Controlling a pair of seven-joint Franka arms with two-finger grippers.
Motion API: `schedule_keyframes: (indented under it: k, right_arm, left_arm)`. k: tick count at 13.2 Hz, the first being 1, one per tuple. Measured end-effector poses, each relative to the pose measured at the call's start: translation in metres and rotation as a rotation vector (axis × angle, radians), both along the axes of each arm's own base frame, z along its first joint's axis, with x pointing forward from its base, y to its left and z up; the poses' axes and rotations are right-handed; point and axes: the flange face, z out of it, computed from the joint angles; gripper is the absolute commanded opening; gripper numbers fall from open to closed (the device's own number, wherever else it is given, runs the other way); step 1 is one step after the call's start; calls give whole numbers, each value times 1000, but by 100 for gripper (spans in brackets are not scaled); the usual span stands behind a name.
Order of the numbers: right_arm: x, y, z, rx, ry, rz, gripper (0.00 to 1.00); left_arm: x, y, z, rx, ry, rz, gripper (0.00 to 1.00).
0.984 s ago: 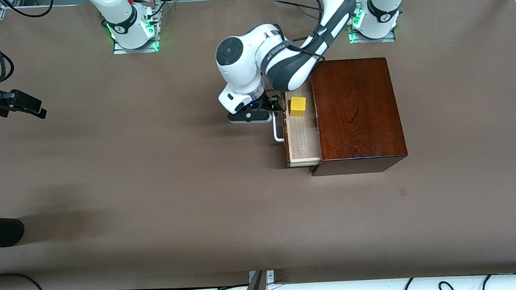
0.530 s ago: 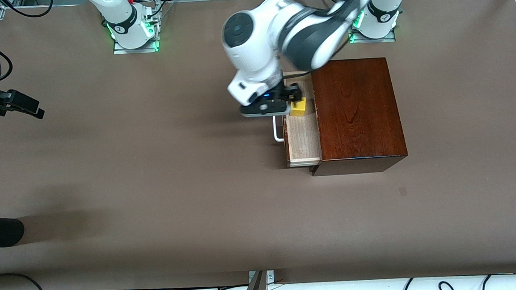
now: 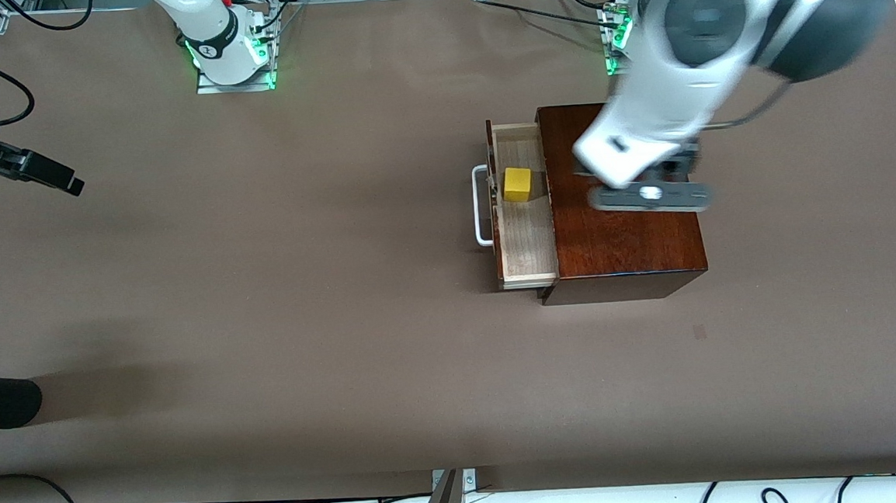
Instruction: Open drawer, take yellow block, close drawer
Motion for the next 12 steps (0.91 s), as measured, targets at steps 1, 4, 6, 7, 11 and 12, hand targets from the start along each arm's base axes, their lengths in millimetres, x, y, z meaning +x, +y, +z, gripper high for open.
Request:
schedule_keyframes:
  k: [1, 4, 6, 7, 11, 12]
  right_arm:
    - [-1, 5, 0, -2, 6, -28, 100]
    - [-4, 46, 0, -12, 13, -136, 100]
    - [-10, 93, 1, -22, 15, -205, 100]
    - [-17, 122, 2, -28, 16, -241, 100]
    - [-59, 253, 6, -29, -15, -470, 100]
    - [-71, 286, 6, -11, -30, -543, 100]
  left_arm:
    - [5, 26, 9, -9, -2, -8, 100]
    - [7, 90, 34, -35, -7, -26, 100]
    - [-1, 138, 41, -41, 3, -17, 100]
    - [-7, 163, 41, -68, 8, -5, 100]
    - [-27, 212, 26, -111, -65, -22, 100]
    - [-31, 210, 25, -113, -89, -29, 100]
